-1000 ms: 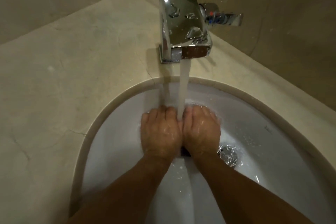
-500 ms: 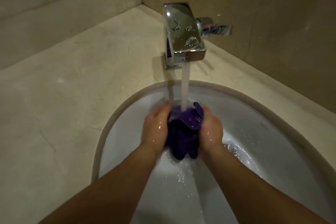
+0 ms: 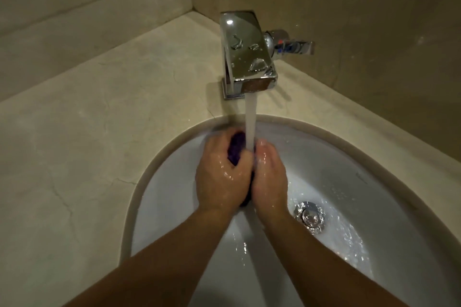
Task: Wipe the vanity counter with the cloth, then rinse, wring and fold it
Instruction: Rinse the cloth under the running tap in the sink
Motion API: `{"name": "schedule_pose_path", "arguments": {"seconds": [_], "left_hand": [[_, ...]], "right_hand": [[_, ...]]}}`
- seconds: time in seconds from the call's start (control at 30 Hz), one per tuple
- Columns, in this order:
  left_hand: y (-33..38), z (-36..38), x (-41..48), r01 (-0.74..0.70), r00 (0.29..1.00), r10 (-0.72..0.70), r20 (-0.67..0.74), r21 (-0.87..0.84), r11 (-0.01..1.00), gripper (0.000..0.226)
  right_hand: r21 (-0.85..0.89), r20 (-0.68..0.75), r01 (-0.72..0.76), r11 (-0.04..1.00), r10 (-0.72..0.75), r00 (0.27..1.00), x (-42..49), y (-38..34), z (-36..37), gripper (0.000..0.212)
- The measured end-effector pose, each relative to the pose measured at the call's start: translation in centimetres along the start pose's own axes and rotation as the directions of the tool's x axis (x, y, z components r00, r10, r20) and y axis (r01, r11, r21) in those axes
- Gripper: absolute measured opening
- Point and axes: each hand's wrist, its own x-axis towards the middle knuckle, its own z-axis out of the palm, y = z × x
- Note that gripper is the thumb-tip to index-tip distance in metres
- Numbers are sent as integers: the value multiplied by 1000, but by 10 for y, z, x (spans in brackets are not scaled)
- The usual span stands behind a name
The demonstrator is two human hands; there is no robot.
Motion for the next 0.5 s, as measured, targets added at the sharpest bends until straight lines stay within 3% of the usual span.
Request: {"name": "schedule_pose_path", "arguments": {"seconds": [0.1, 0.2, 0.3, 0.4, 0.5], "left_hand": [[-21, 13, -8, 23, 1000, -25, 17, 121, 992, 39], [-33, 20, -11, 12, 999, -3, -51, 176, 984, 46], [-46, 25, -10, -93, 989, 125, -83, 313, 945, 39], [-49, 28, -8, -68, 993, 100, -68, 373, 925, 37], [-48, 33, -5, -55, 992, 104, -73, 494, 868, 28]], "right_hand": [[-76, -85, 46, 996, -53, 995, -1, 22, 4, 14], [-177, -142, 173, 969, -199, 970, 4, 35, 5, 17], [-281, -136, 255, 925, -301, 944, 11, 43, 6, 29], [-340, -97, 311, 887, -363, 927, 18, 48, 2, 16], [-376, -33, 340, 862, -380, 924, 23, 40, -2, 19]]}}
